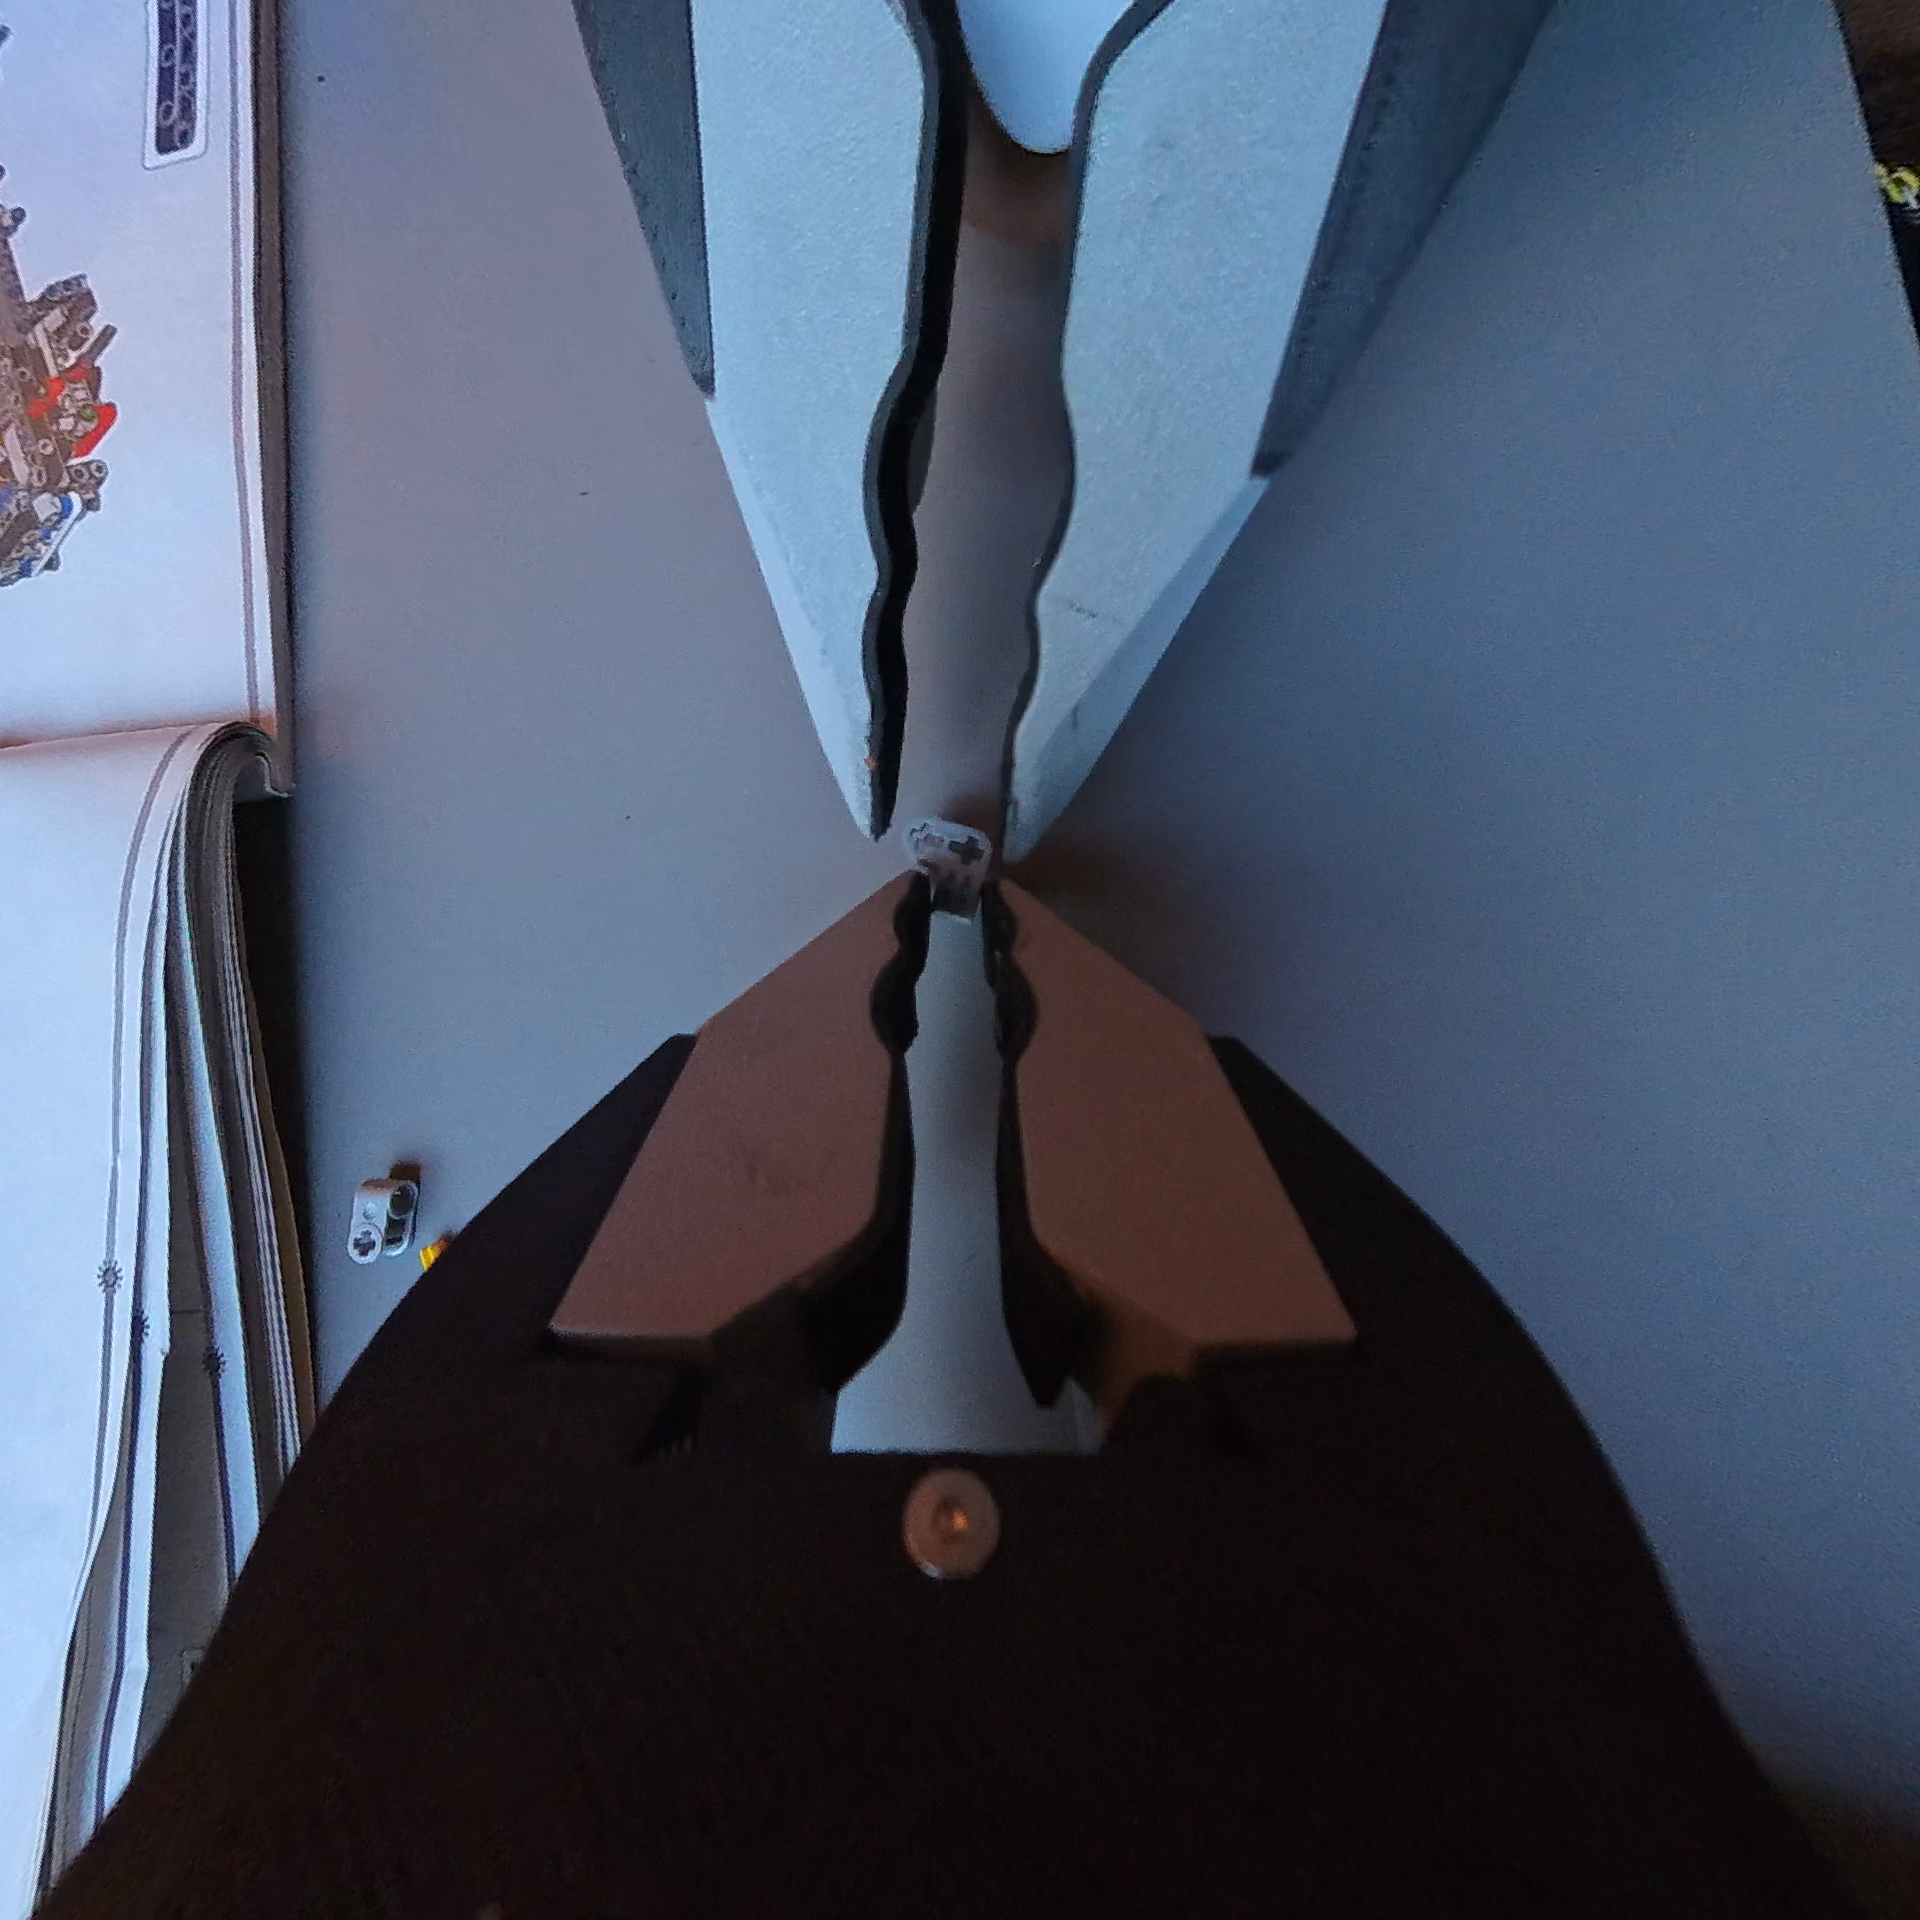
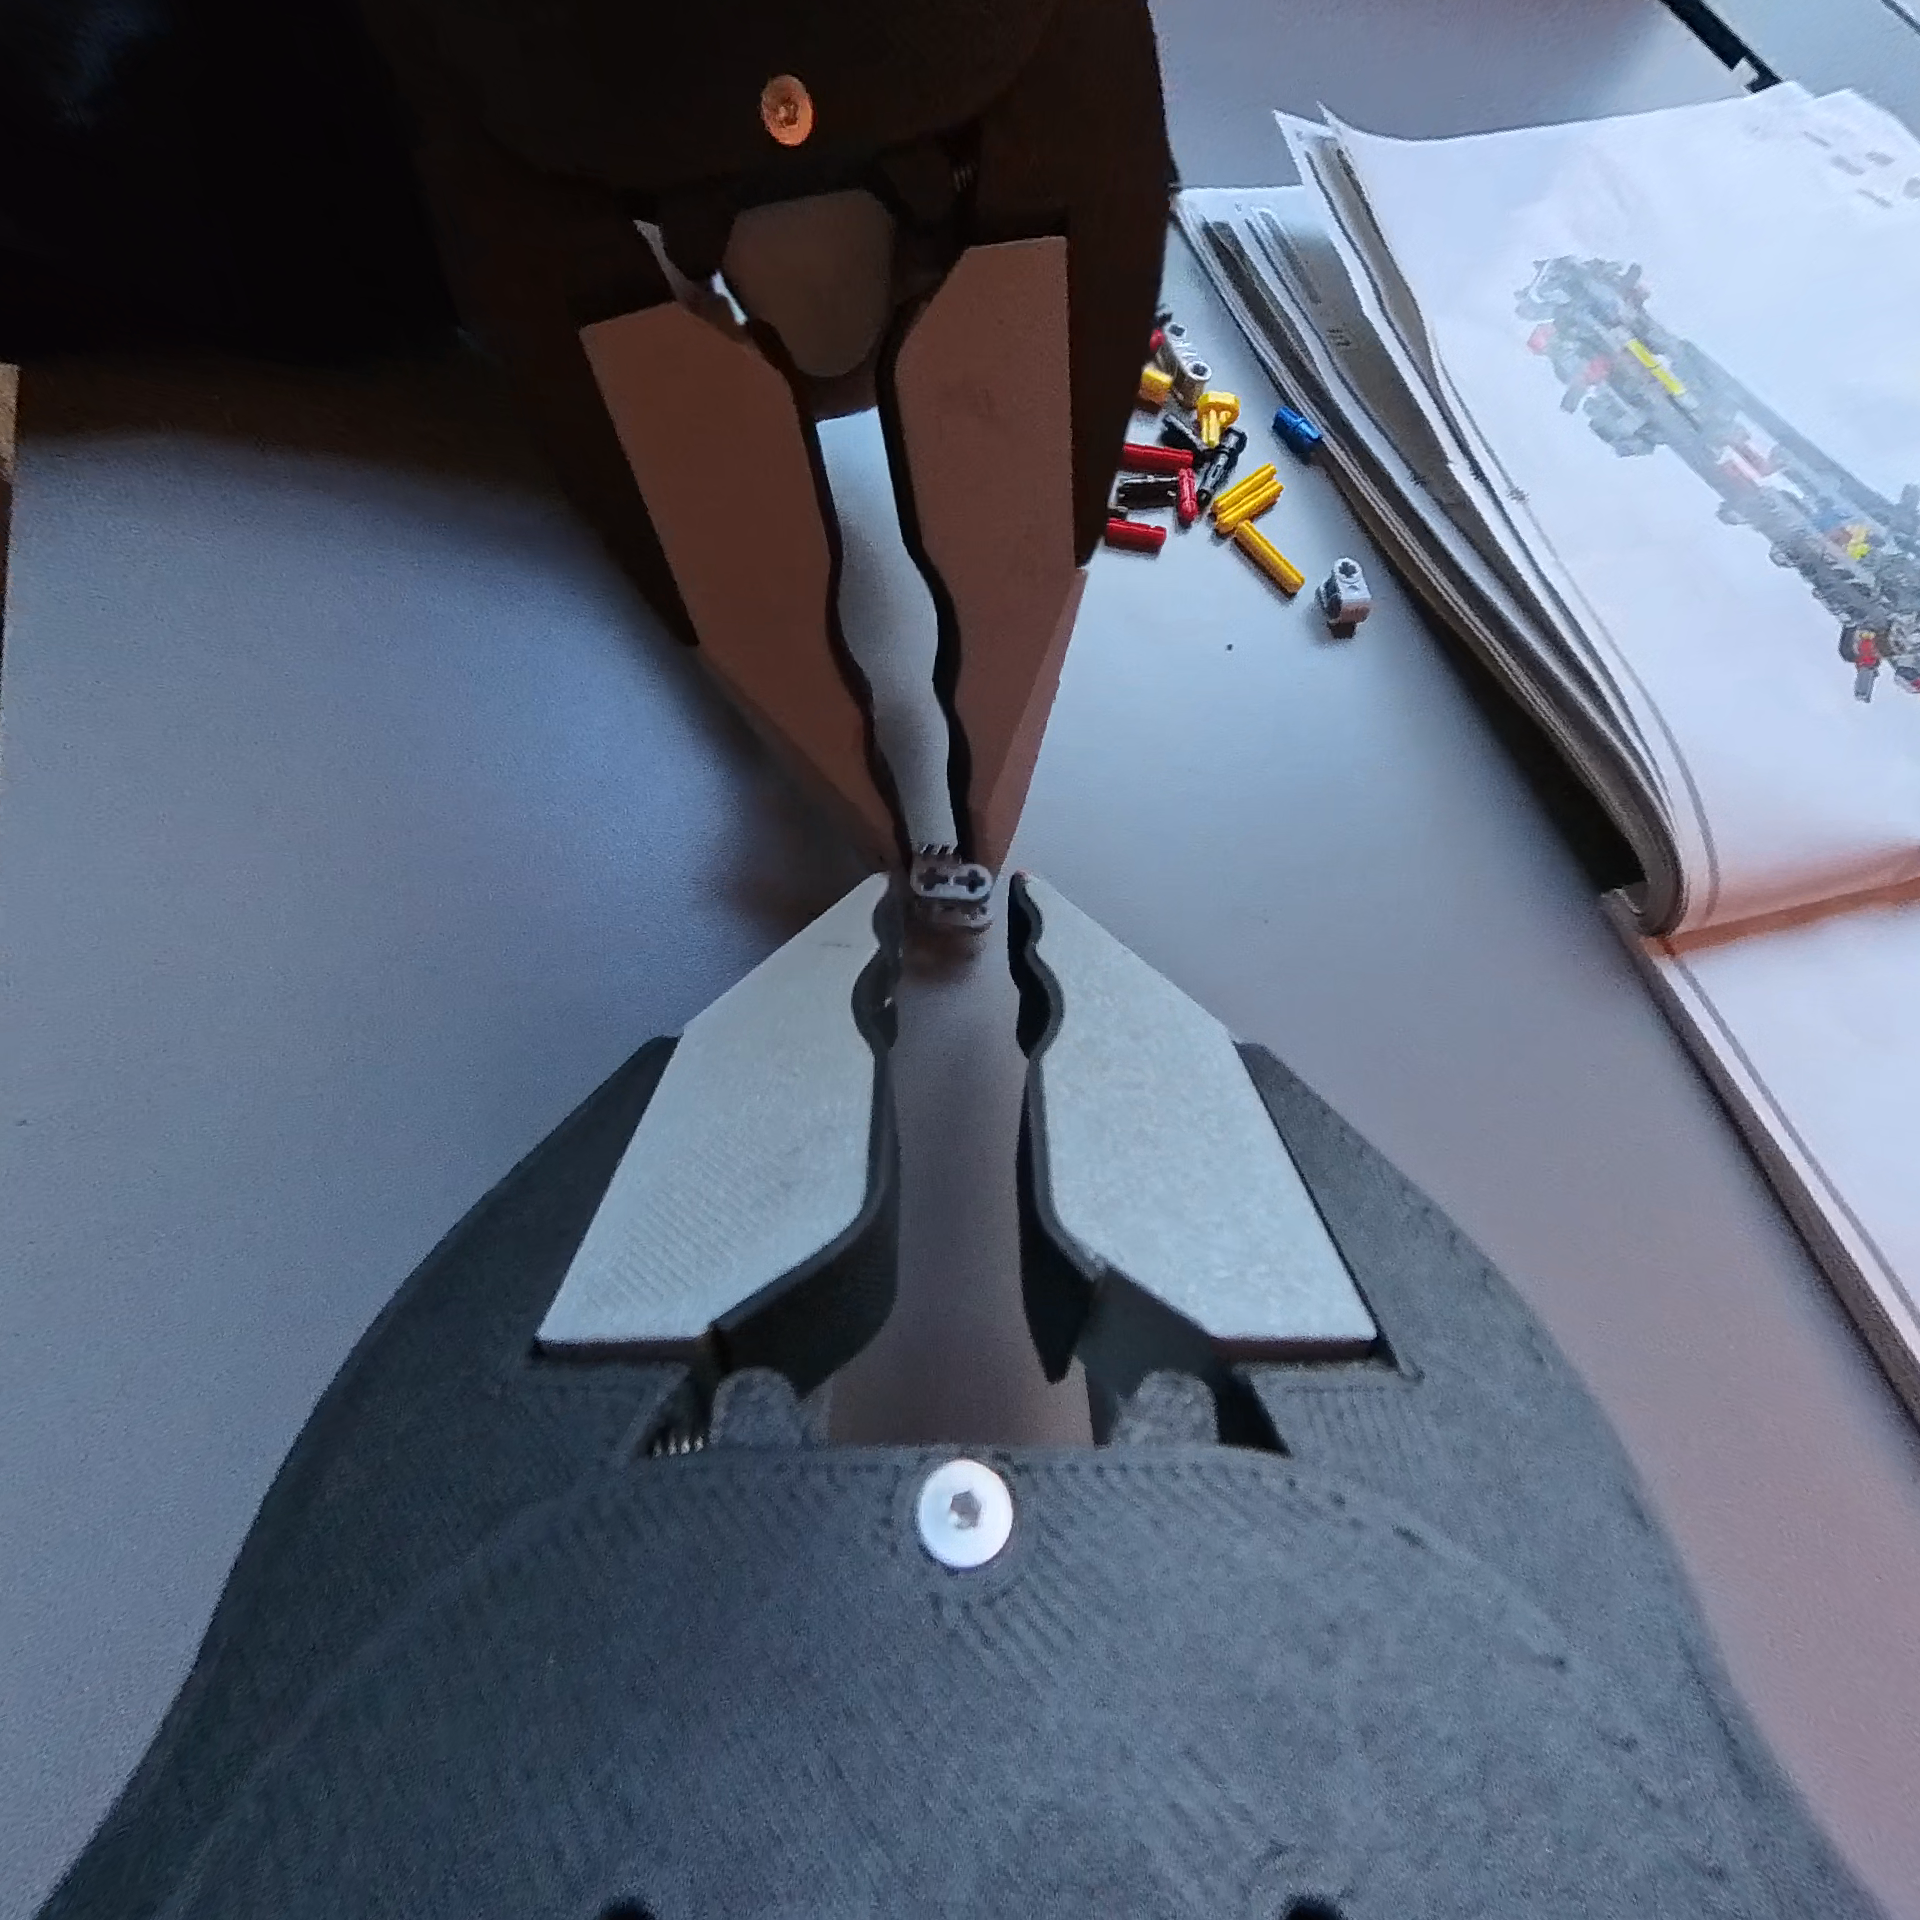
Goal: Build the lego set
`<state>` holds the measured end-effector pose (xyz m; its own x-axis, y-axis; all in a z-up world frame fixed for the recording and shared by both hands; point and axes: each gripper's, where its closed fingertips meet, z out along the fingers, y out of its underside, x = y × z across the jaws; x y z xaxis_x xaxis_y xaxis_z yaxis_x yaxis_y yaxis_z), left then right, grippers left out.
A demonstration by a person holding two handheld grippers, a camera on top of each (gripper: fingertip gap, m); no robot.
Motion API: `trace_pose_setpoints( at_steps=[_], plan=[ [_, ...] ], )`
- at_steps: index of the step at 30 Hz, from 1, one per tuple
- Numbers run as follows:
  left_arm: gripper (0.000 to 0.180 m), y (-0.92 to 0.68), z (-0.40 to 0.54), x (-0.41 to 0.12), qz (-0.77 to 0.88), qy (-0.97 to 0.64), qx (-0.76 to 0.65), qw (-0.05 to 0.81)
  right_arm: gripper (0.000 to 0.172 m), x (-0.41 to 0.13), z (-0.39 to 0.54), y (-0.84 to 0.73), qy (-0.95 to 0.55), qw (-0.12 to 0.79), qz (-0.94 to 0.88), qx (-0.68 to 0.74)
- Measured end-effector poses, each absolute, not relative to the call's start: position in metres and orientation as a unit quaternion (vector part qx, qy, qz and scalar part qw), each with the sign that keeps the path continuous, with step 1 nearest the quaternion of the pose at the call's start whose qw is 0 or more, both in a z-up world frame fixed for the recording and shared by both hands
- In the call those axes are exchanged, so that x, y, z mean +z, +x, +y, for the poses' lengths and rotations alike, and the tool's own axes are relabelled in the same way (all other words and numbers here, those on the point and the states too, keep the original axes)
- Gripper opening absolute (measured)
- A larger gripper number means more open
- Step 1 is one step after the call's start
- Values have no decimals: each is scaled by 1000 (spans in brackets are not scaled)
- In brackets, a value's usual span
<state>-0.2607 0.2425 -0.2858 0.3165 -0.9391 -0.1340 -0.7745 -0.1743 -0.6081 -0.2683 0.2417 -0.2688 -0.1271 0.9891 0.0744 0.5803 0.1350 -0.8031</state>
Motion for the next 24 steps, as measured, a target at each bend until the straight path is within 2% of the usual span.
trace_pose_setpoints(
  at_steps=[6,10,12,18,24],
  plan=[
    [8,-260,242,-286,562,-759,-144,296,12,-271,240,-268,-575,316,-685,316],
    [25,-274,239,-283,561,-764,-147,282,12,-274,240,-267,-577,305,-689,315],
    [26,-287,240,-275,548,-769,-153,291,12,-274,240,-266,-578,303,-689,316],
    [19,-349,281,-233,393,-824,-148,380,16,-276,239,-265,-578,297,-692,316],
    [18,-366,285,-243,329,-856,-196,346,20,-277,239,-265,-577,294,-692,318]
  ],
)
